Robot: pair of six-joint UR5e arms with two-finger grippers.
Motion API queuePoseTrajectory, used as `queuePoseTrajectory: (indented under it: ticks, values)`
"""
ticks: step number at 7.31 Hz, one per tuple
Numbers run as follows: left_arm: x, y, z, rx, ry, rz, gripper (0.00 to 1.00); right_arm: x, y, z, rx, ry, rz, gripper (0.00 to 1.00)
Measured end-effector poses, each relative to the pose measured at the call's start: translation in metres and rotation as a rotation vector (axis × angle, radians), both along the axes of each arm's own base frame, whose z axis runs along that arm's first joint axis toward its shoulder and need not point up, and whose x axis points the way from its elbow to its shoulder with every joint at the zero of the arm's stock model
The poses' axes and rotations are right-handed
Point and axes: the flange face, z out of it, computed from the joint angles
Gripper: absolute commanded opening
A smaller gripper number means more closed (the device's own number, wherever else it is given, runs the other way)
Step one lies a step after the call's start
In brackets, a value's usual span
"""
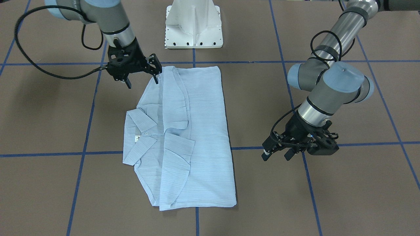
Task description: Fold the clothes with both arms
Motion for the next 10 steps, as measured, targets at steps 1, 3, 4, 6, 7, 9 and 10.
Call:
queuePoseTrajectory:
  ticks: [1,3,4,6,7,9,10]
  values:
    - [-0.009,0.011,-0.009,-0.002,-0.001,0.002,1.00,-0.032,0.019,0.001,0.048,0.054,-0.033,1.00]
    - [-0.018,0.023,-0.025,-0.006,-0.003,0.004,1.00,-0.080,0.066,-0.004,0.101,0.153,-0.112,1.00]
    - [-0.019,0.024,-0.025,-0.009,-0.006,0.004,1.00,-0.096,0.086,-0.006,0.111,0.190,-0.142,1.00]
    - [-0.018,0.025,-0.023,-0.013,-0.009,0.006,1.00,-0.126,0.100,-0.003,0.116,0.236,-0.164,1.00]
    - [-0.017,0.025,-0.023,-0.014,-0.009,0.007,1.00,-0.136,0.101,-0.001,0.114,0.252,-0.168,1.00]
    - [-0.015,0.025,-0.021,-0.013,-0.009,0.009,1.00,-0.144,0.100,0.007,0.111,0.274,-0.174,1.00]
    - [-0.013,0.024,-0.022,-0.013,-0.008,0.009,1.00,-0.145,0.100,0.012,0.109,0.284,-0.175,1.00]
